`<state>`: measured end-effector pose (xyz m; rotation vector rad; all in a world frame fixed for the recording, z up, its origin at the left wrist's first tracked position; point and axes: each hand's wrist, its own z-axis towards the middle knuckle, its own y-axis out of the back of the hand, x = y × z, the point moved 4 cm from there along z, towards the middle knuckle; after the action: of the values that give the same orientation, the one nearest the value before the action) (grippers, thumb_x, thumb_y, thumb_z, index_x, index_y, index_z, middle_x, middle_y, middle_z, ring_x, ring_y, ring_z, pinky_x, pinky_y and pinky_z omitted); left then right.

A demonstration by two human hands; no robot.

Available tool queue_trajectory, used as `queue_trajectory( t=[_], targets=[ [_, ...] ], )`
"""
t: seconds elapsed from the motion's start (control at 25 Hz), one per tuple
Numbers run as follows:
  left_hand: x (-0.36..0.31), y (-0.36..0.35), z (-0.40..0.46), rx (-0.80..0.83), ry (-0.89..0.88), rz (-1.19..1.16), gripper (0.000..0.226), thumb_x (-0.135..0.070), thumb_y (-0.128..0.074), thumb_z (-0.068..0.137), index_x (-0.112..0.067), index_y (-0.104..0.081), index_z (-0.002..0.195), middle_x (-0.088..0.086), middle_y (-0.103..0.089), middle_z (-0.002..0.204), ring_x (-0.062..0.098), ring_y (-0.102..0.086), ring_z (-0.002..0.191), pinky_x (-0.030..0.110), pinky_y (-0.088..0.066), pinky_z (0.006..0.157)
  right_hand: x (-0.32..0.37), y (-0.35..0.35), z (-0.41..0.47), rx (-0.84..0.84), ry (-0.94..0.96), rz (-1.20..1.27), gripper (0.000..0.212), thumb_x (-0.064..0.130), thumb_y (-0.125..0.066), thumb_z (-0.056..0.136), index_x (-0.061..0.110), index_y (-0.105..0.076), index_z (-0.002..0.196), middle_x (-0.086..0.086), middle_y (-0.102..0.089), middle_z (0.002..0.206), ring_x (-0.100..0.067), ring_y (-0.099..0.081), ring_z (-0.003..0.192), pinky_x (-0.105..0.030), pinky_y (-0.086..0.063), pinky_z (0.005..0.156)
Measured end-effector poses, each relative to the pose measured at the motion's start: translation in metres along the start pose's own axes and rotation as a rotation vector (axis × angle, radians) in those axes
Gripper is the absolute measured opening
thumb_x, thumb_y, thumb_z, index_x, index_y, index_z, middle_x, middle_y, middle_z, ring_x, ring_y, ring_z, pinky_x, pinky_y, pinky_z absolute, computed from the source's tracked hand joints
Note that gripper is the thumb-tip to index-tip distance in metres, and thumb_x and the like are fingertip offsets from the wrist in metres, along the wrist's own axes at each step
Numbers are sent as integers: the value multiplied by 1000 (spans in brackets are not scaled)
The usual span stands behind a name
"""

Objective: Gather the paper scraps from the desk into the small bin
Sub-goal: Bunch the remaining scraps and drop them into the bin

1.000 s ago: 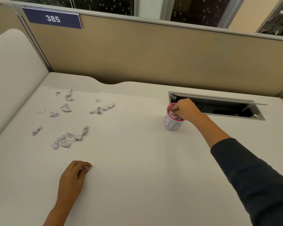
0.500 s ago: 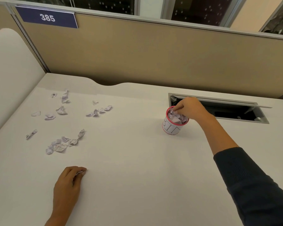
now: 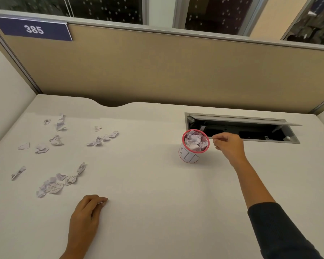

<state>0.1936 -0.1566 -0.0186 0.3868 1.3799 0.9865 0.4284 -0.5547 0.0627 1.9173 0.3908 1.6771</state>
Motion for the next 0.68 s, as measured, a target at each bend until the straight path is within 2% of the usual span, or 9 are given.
queue_trajectory(
  t=[0.12, 0.24, 0.32, 0.4, 0.48, 0.56, 0.68],
  targets=[
    [-24, -26, 22, 68, -69, -30, 22, 11, -68, 76, -10, -71, 84, -6, -60, 85, 5, -52, 80, 9, -38, 71, -11, -11, 13, 84, 44, -86, 16, 8, -66, 84, 9, -71, 99, -8, -69, 97, -26, -65, 93, -31, -53, 79],
    [-51, -55, 48, 112, -132, -52, 16, 4, -67, 79, -10, -71, 85, -6, -61, 85, 4, -52, 81, 16, -40, 70, -10, -26, 31, 215, 211, -261, 33, 11, -70, 82, 7, -65, 115, -11, -62, 122, -26, -58, 112, -30, -46, 92],
    [-63, -71, 62, 125, -143, -71, 18, 6, -68, 78, -10, -72, 85, -6, -61, 85, 3, -51, 81, 17, -41, 70, -7, -36, 44, 330, 323, -350, 43, 9, -68, 82, 8, -59, 125, -12, -53, 136, -26, -47, 127, -35, -41, 105],
    [-67, -81, 71, 127, -153, -78, 15, 1, -64, 82, -12, -71, 85, -8, -60, 86, 2, -50, 82, 16, -40, 70, -7, -48, 54, 453, 395, -415, 47, 8, -67, 83, 10, -55, 129, -11, -46, 142, -26, -40, 134, -40, -36, 110],
    [-66, -85, 73, 128, -174, -75, 15, -9, -57, 82, -15, -71, 87, -11, -59, 87, 2, -50, 82, 13, -40, 71, -10, -58, 58, 534, 433, -432, 46, 10, -66, 84, 9, -54, 129, -13, -47, 141, -28, -39, 134, -42, -35, 111],
    [-63, -86, 73, 129, -179, -76, 16, -12, -55, 81, -16, -70, 87, -14, -57, 87, 2, -50, 83, 11, -40, 72, -16, -64, 58, 546, 469, -415, 49, 11, -68, 83, 5, -53, 129, -16, -54, 135, -32, -45, 130, -40, -36, 110],
    [-63, -86, 72, 123, -177, -70, 16, -14, -54, 83, -16, -70, 87, -16, -56, 88, 0, -50, 83, 10, -39, 72, -20, -62, 53, 405, 580, -388, 44, 9, -75, 75, 0, -63, 116, -20, -67, 113, -37, -62, 108, -30, -42, 94]
  ],
)
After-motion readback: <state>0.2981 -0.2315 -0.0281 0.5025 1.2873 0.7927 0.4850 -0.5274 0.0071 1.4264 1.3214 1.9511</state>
